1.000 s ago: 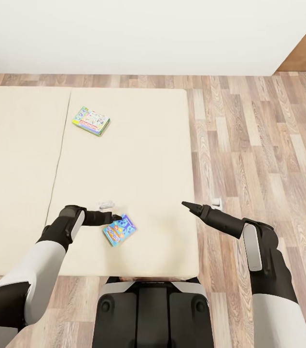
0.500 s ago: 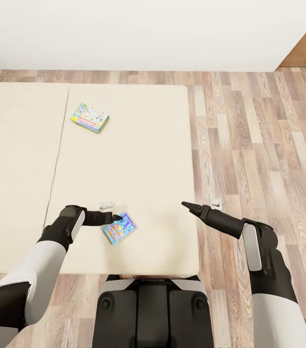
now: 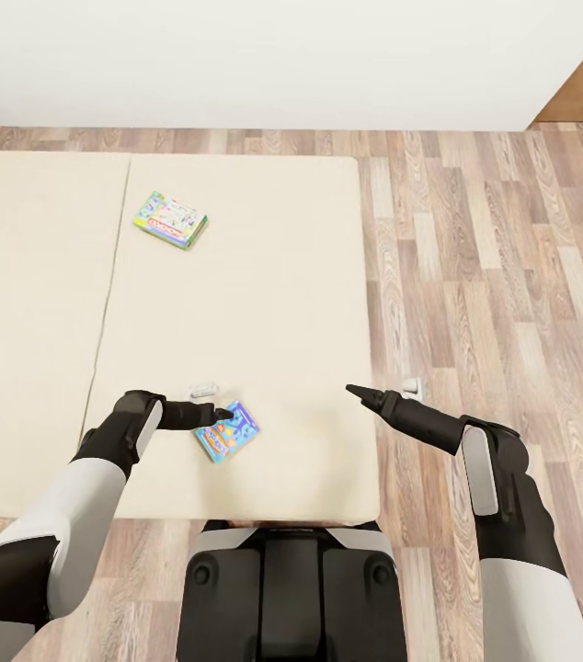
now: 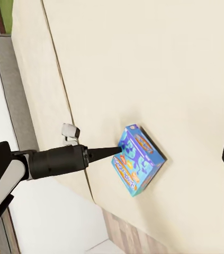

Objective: Put all the toys in the child's room - the three board games (two on the bed and one on the table), the two jigsaw puzzles on the table, and the tennis ball on the table - inside the toy box on the table in the child's room.

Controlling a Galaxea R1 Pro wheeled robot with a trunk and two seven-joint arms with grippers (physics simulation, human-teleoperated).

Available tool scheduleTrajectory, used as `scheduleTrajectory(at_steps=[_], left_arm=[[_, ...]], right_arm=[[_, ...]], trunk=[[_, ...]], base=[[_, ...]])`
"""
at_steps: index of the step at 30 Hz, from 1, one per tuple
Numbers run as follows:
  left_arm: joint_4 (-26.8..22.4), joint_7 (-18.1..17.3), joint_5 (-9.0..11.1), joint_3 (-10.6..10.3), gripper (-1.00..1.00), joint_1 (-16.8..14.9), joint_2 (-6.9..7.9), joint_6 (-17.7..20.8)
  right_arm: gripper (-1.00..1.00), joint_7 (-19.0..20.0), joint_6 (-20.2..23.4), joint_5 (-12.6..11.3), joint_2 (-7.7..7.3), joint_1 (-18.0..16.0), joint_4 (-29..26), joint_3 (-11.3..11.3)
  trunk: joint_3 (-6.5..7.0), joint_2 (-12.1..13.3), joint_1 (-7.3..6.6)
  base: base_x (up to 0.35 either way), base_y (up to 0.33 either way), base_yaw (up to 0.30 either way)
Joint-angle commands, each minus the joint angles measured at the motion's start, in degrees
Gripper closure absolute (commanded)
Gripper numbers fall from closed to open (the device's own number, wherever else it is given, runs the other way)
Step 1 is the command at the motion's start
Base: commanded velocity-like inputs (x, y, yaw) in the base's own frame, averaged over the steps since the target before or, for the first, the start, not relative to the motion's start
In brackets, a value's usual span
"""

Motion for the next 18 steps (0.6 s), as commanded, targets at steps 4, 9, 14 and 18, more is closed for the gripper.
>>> scheduleTrajectory(at_steps=[4, 9, 14, 18], left_arm=[[-0.1, -0.5, -0.6, 0.3, -1.00, 0.0, -0.04, 0.2], [-0.1, -0.5, -0.5, 0.3, -1.00, 0.0, -0.04, 0.2], [-0.1, -0.5, -0.5, 0.3, -1.00, 0.0, -0.04, 0.2], [-0.1, -0.5, -0.5, 0.3, -1.00, 0.0, -0.04, 0.2]], right_arm=[[-1.00, 0.4, 0.2, 0.4, 0.08, 0.0, 0.0, -0.2], [-1.00, 0.4, 0.2, 0.4, 0.10, 0.0, -0.1, -0.2], [-1.00, 0.4, 0.2, 0.4, 0.09, 0.0, -0.1, -0.2], [-1.00, 0.4, 0.2, 0.4, 0.09, 0.0, -0.1, -0.2]], trunk=[[-0.08, -0.1, 0.03], [-0.08, -0.1, 0.03], [-0.09, -0.1, 0.03], [-0.09, -0.1, 0.03]], base=[[0.000, -0.076, 0.000], [0.000, -0.199, 0.000], [0.000, -0.095, 0.000], [0.000, -0.030, 0.000]])
